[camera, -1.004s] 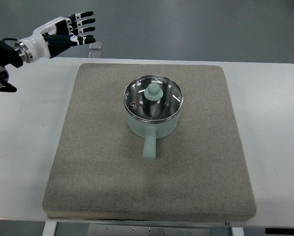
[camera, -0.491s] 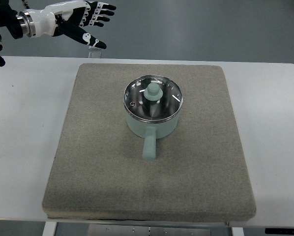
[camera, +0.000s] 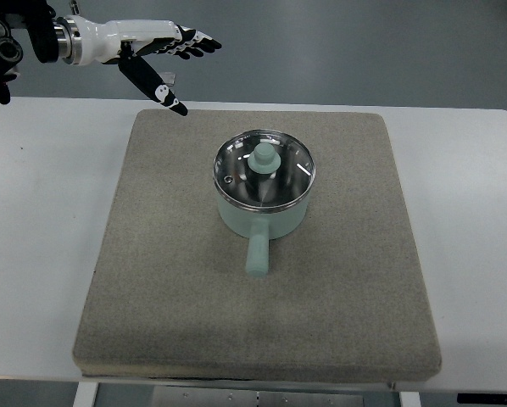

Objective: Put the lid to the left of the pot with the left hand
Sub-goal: 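Swing the left hand over the glass lid, fingers pointing down, then lower the left hand onto the lid around the green knob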

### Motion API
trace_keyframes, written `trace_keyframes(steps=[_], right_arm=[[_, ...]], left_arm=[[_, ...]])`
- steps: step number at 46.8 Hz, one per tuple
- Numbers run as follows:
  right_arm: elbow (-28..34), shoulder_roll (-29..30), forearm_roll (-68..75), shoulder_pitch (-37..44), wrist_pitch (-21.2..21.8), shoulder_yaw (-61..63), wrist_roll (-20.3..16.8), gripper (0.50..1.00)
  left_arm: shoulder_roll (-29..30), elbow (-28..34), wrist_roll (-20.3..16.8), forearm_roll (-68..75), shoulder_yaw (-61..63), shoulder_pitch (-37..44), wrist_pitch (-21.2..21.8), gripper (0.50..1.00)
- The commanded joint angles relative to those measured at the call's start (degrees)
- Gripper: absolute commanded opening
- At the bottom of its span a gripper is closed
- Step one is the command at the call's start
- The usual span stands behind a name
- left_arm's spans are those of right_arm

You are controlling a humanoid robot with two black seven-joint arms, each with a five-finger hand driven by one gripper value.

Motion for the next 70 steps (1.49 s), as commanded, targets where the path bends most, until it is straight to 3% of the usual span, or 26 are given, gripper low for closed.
trace_keyframes(steps=[1,10,20,33,51,70], right_arm=[[0.0,0.0,0.0,0.0,0.0,0.0,0.0,0.921],[0.0,0.0,0.0,0.0,0.0,0.0,0.0,0.921],[0.0,0.0,0.0,0.0,0.0,0.0,0.0,0.923],[0.0,0.0,0.0,0.0,0.0,0.0,0.0,0.921],[0.0,0.0,0.0,0.0,0.0,0.0,0.0,0.921],[0.0,0.0,0.0,0.0,0.0,0.0,0.0,0.921]], left_arm=[[-0.1,-2.3,0.0,2.7,2.4,-1.3,0.0,0.994],[-0.1,-10.2,0.0,8.3,3.0,-2.7,0.0,0.994],[-0.7,-13.5,0.1,9.8,3.9,-5.2,-0.4,0.994],[-8.6,-12.8,0.1,20.0,6.4,-7.4,-2.6,0.994],[-9.9,-11.0,0.2,25.9,6.5,-8.3,-2.7,0.994],[-15.2,-8.5,0.3,30.2,6.8,-8.4,-2.8,0.994]])
